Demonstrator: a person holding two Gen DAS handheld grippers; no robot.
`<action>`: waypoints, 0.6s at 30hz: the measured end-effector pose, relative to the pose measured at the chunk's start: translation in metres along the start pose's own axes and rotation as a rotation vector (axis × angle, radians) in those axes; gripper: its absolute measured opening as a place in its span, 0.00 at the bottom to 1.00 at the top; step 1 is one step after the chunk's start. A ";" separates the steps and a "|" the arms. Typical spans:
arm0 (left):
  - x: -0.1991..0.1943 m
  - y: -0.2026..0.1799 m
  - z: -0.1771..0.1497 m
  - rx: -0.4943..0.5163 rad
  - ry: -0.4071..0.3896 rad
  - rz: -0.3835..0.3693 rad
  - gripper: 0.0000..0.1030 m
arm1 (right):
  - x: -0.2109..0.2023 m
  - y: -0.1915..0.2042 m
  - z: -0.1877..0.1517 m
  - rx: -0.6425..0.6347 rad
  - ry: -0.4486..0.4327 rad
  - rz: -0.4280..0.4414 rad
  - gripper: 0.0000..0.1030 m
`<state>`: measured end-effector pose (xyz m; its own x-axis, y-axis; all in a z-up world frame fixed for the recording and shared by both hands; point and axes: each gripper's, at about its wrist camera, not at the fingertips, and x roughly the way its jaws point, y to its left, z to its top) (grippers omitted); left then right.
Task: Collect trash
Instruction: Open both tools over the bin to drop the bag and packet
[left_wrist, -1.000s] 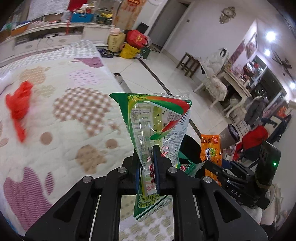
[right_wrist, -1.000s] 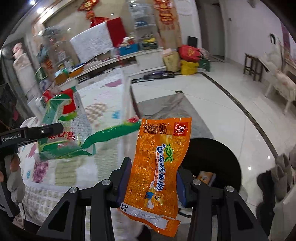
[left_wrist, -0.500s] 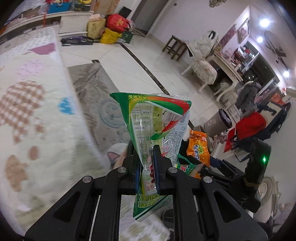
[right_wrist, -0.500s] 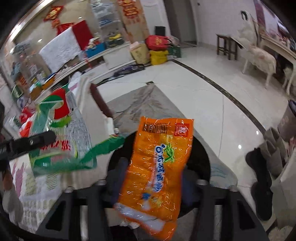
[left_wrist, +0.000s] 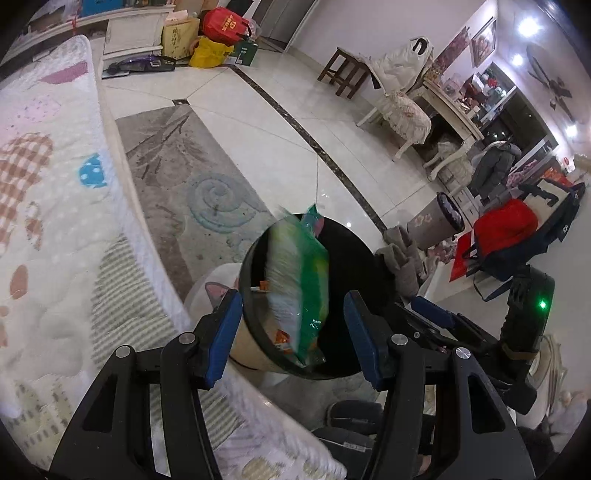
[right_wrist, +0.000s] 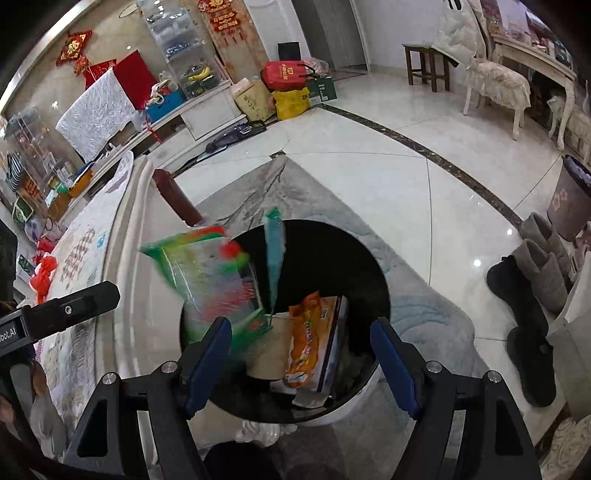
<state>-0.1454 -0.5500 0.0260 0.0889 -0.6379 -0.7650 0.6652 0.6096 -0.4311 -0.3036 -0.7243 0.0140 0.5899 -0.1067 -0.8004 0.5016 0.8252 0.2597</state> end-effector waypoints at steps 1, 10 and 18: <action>-0.002 0.001 -0.001 0.001 -0.005 0.002 0.54 | -0.002 0.002 -0.001 0.000 -0.003 0.004 0.73; -0.045 0.023 -0.010 -0.002 -0.105 0.099 0.54 | -0.007 0.041 -0.007 -0.093 -0.013 0.031 0.73; -0.074 0.058 -0.023 -0.032 -0.157 0.212 0.54 | -0.001 0.090 -0.009 -0.168 -0.012 0.084 0.73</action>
<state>-0.1308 -0.4571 0.0463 0.3388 -0.5582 -0.7574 0.5959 0.7503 -0.2864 -0.2653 -0.6450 0.0330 0.6334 -0.0389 -0.7729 0.3381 0.9123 0.2312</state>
